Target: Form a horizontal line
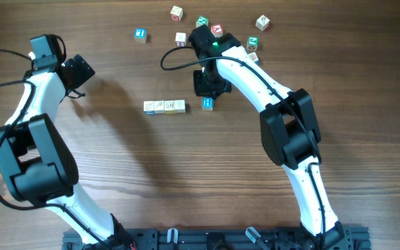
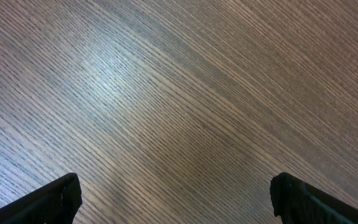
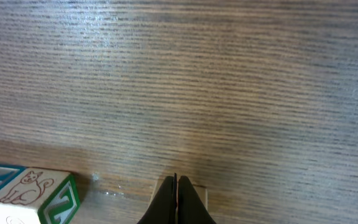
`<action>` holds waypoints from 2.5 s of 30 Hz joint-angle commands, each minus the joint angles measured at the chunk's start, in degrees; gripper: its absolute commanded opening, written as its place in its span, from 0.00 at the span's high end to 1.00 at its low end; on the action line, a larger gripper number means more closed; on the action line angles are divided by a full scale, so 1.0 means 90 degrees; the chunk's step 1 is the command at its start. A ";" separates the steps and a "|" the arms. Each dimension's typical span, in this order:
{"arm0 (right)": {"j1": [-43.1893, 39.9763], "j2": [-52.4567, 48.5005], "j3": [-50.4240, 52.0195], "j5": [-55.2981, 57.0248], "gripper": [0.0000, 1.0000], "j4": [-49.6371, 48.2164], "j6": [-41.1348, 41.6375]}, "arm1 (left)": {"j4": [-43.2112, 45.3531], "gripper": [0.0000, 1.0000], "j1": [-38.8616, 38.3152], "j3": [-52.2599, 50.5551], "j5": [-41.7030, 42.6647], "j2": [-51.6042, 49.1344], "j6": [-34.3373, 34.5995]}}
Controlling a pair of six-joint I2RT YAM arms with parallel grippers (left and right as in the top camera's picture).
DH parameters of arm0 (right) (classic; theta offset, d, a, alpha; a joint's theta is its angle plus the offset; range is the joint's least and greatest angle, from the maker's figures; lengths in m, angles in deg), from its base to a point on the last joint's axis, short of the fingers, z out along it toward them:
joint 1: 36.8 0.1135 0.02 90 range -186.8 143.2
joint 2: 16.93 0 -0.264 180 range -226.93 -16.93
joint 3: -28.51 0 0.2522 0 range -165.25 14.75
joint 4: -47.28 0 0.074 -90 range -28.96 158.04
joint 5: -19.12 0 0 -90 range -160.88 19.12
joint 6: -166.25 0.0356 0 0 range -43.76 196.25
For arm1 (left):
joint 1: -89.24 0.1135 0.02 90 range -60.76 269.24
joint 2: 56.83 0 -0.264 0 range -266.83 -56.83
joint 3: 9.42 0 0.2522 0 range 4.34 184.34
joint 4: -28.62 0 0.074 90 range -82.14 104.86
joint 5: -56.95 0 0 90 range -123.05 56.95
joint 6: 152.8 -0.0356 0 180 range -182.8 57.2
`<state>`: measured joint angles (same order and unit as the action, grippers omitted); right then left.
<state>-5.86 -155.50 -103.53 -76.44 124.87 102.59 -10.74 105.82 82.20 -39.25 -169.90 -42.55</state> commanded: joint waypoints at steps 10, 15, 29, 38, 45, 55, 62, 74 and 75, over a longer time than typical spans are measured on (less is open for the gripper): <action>-0.0437 -0.0083 -0.0010 0.0197 0.96 0.0631 0.0240 | 0.0015 0.00 0.0017 0.0002 -0.0061 -0.0044 -0.0032; -0.0170 -0.0083 -0.0010 -0.0566 0.96 0.0697 0.0257 | 0.0015 0.00 0.0019 0.0002 -0.0061 -0.0044 -0.0032; 0.0073 -0.0083 -0.0010 -0.0240 0.95 0.0675 0.0240 | 0.0015 0.00 0.0017 0.0002 -0.0061 -0.0044 -0.0032; 0.0068 -0.0083 -0.0010 -0.0032 0.96 0.0658 0.0253 | 0.0015 0.00 0.0017 0.0002 -0.0061 -0.0044 -0.0032; 0.0068 -0.0083 -0.0010 -0.0029 0.96 0.0636 0.0238 | 0.0015 0.00 0.0019 0.0002 -0.0061 -0.0044 -0.0032; 0.0068 -0.0083 -0.0010 -0.0775 0.96 0.0464 -0.0066 | 0.0015 0.00 0.0017 0.0002 -0.0061 -0.0044 -0.0032; 0.0080 -0.0083 -0.0010 -0.1042 0.96 0.0464 0.0260 | 0.0015 0.00 0.0019 0.0002 -0.0061 -0.0044 -0.0032; 0.0080 -0.0083 -0.0010 -0.1071 0.96 0.0437 0.0974 | 0.0015 0.00 0.0017 0.0002 -0.0061 -0.0044 -0.0032; 0.0080 -0.0083 -0.0010 -0.1078 0.95 0.0440 0.0974 | 0.0015 0.00 0.0017 0.0002 -0.0061 -0.0044 -0.0032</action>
<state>-5.09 -155.54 -103.53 -85.06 129.11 109.46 -10.74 105.82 82.20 -39.25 -169.90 -42.55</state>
